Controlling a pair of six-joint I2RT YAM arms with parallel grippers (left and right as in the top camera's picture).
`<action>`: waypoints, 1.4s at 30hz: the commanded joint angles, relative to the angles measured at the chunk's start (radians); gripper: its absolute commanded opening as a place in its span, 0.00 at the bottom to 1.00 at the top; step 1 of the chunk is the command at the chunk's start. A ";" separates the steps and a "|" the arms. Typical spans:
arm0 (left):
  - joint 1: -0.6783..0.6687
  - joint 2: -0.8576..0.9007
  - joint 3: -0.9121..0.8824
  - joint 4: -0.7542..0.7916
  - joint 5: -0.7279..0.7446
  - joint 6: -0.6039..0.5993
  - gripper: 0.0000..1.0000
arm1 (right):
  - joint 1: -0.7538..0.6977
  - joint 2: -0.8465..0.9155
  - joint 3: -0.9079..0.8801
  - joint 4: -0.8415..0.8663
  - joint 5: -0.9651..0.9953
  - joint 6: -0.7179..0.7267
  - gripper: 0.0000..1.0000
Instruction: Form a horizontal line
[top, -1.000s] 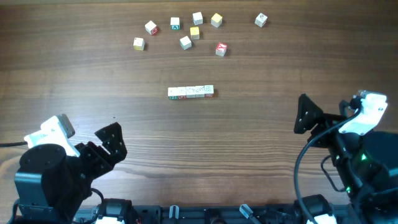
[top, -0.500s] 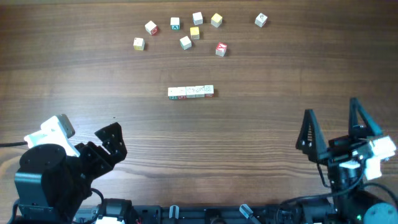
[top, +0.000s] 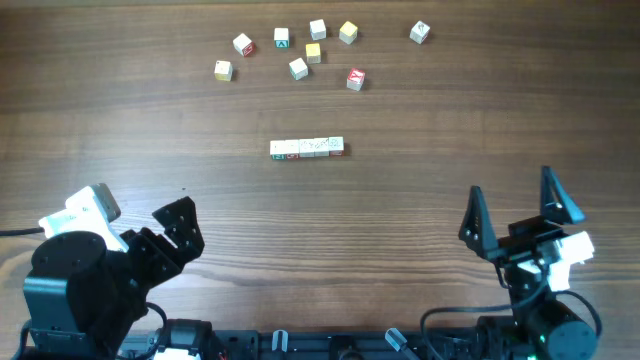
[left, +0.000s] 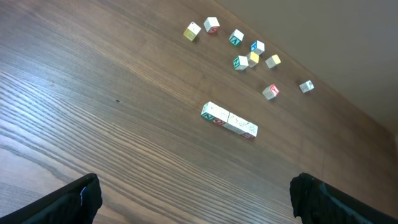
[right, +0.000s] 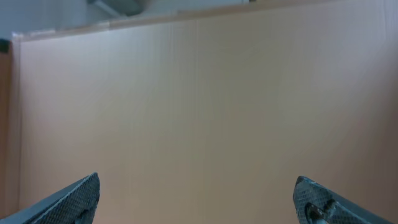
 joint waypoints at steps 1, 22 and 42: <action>-0.006 0.000 0.002 0.002 -0.006 0.008 1.00 | -0.006 -0.018 -0.055 0.005 0.006 -0.019 1.00; -0.006 0.000 0.002 0.002 -0.006 0.008 1.00 | -0.006 -0.018 -0.114 -0.394 0.115 0.010 1.00; -0.006 0.000 0.002 0.002 -0.006 0.008 1.00 | -0.006 -0.016 -0.114 -0.393 0.116 0.010 1.00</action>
